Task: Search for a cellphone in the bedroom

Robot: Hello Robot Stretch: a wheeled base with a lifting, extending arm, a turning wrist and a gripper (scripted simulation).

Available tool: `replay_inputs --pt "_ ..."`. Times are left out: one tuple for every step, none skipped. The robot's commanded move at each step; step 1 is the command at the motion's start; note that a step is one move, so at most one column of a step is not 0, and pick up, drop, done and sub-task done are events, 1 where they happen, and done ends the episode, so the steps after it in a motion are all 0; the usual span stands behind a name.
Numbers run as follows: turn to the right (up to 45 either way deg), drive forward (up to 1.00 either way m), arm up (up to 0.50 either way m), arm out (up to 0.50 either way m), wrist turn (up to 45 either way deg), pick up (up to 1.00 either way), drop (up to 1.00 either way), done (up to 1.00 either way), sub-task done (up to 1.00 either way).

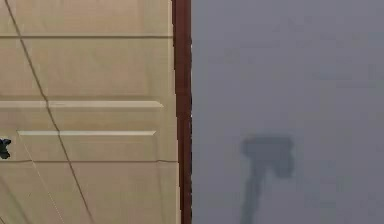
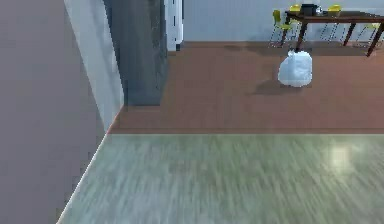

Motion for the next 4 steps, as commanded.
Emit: replay_inputs --pt "-45.0 0.00 0.00 0.00 0.0 0.00 0.00 0.00 0.00" --pt "-45.0 0.00 0.00 0.00 0.0 0.00 0.00 0.00 0.00" --pt "-45.0 0.00 0.00 0.00 0.0 0.00 0.00 0.00 0.00" --pt "-30.0 0.00 0.00 0.00 0.0 0.00 0.00 0.00 0.00"
